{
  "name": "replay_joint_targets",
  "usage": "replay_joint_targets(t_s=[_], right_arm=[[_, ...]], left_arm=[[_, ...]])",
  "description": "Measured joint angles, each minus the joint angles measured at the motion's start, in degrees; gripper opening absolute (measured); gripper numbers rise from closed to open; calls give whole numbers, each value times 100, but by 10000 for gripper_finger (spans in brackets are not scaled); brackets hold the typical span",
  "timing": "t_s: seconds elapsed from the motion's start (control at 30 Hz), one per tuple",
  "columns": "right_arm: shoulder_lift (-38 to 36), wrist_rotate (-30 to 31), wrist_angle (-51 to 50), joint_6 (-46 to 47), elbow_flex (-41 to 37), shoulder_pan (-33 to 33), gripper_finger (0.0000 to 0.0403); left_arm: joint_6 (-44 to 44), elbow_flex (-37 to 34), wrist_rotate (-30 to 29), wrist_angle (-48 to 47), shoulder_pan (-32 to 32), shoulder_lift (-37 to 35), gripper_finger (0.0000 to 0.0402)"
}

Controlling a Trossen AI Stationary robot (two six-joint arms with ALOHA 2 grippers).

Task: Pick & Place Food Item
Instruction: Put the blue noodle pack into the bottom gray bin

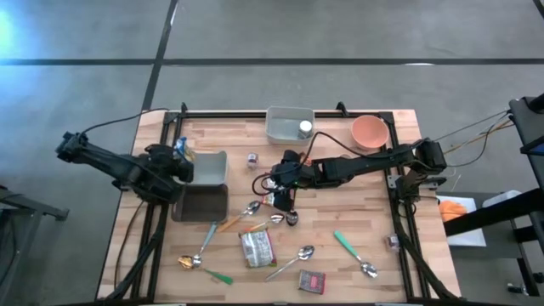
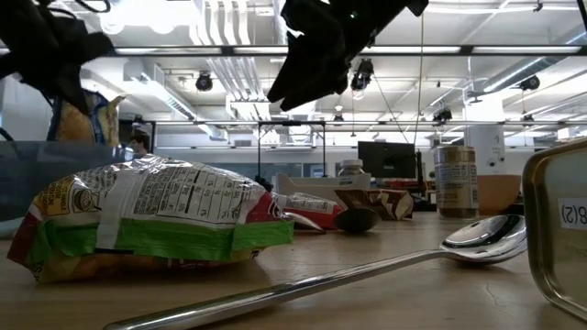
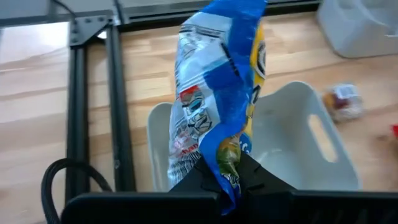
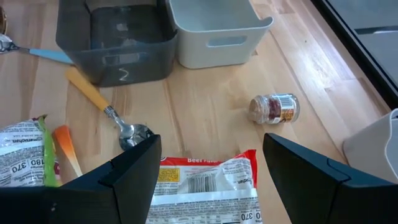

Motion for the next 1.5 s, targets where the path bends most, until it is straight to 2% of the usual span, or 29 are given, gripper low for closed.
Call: replay_joint_targets(t_s=[0.47,0.7,1.0,1.23,1.5], right_arm=[[0,-2,77,-61,0,0,282],[0,-7,81,-59,0,4,282],[0,-11,91,-80,0,4,282],[0,-23,98,-105,0,4,282],[0,-24,120,-105,0,4,282]], left_arm=[[-776,-226,80,63,160,919,0],[-778,-231,166,220,465,1328,0],[-419,-318,214,508,868,1345,0],[-354,-318,233,592,923,1345,0],[123,-412,334,1266,1146,1372,0]])
